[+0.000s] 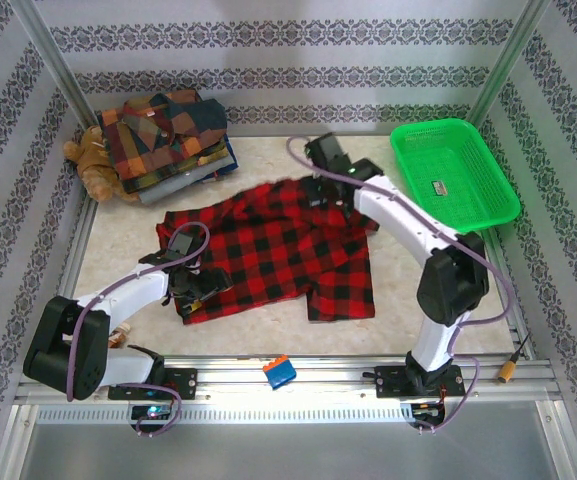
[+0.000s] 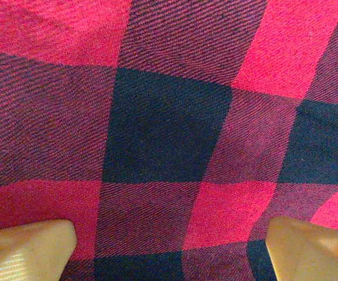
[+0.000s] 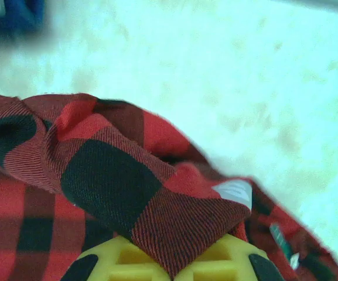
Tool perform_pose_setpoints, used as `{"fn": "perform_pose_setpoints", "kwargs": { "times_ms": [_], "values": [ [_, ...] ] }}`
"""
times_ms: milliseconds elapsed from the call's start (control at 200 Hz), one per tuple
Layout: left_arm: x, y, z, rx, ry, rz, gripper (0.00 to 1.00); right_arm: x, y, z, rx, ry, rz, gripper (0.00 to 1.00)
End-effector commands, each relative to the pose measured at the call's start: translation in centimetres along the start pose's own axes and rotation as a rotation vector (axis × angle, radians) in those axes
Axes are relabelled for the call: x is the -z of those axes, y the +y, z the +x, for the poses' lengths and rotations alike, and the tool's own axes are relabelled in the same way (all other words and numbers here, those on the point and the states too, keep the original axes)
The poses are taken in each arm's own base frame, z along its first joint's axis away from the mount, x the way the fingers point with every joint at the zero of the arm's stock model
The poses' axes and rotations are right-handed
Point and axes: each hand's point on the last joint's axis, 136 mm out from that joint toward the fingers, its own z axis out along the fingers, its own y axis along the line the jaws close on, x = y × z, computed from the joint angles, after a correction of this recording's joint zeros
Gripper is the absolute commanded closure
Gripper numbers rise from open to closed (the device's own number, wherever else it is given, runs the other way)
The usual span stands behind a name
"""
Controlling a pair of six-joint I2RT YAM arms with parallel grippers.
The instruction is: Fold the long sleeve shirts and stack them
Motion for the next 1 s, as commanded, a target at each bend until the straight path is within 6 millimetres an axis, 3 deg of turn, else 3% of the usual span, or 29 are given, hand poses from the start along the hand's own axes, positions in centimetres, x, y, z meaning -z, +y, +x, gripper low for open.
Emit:
{"fn": "perform_pose_setpoints", "kwargs": {
  "times_ms": [0,65,115,150,230,310,355,410,460,515,630,704,734,844,914,994],
  "values": [
    [-2.0,5.0,1.7,-0.004,0.043,-0.191,0.12,-0.3,-2.8,-4.6,-0.039,-0.103,0.055,1.00],
    [-2.0,4.9,1.7,-0.014,0.052,-0.195,0.12,-1.5,-4.5,-8.0,-0.044,-0.175,0.088,1.00],
    [-2.0,4.7,1.5,-0.027,0.050,-0.193,0.11,-3.8,-5.4,-10.3,-0.061,-0.210,0.091,0.96],
    [-2.0,4.3,1.2,-0.038,0.048,-0.187,0.11,-6.0,-5.9,-11.2,-0.079,-0.203,0.070,0.86],
    [-1.2,2.7,0.4,-0.068,0.043,-0.155,0.08,-9.1,-7.9,-12.7,-0.163,-0.168,0.106,0.51],
    [1.5,-0.1,-1.1,-0.091,-0.007,-0.084,0.05,-8.5,-7.9,-13.7,-0.209,-0.170,0.069,0.38],
    [3.8,-1.7,-1.8,-0.104,-0.047,-0.045,0.02,-6.8,-7.3,-14.0,-0.181,-0.179,0.066,0.35],
    [6.9,-3.1,-2.5,-0.107,-0.097,-0.007,0.00,-4.7,-6.4,-13.0,-0.111,-0.168,0.080,0.30],
    [9.7,-4.0,-2.8,-0.098,-0.137,0.024,0.00,-2.1,-6.0,-11.4,-0.064,-0.164,0.095,0.25],
    [12.4,-4.4,-2.8,-0.083,-0.177,0.054,0.00,0.1,-6.3,-7.8,-0.055,-0.119,0.110,0.21],
    [14.2,-3.0,-1.5,-0.009,-0.175,0.071,0.00,4.4,-7.2,0.8,-0.150,0.002,0.065,0.21],
    [13.5,-2.0,-0.6,0.022,-0.144,0.062,0.00,6.3,-7.1,7.1,-0.238,0.093,0.013,0.22],
    [12.9,-1.5,-0.2,0.037,-0.126,0.052,0.00,6.3,-6.7,10.5,-0.269,0.157,-0.016,0.22],
    [10.2,-0.5,0.9,0.103,-0.060,0.066,0.00,7.2,-4.9,19.1,-0.361,0.296,-0.096,0.24],
    [8.6,0.2,1.3,0.150,-0.042,0.072,0.00,7.1,-3.9,23.4,-0.400,0.361,-0.111,0.25],
    [7.4,1.1,1.5,0.192,-0.043,0.059,0.01,6.9,-3.9,26.6,-0.444,0.401,-0.075,0.25]
  ]
}}
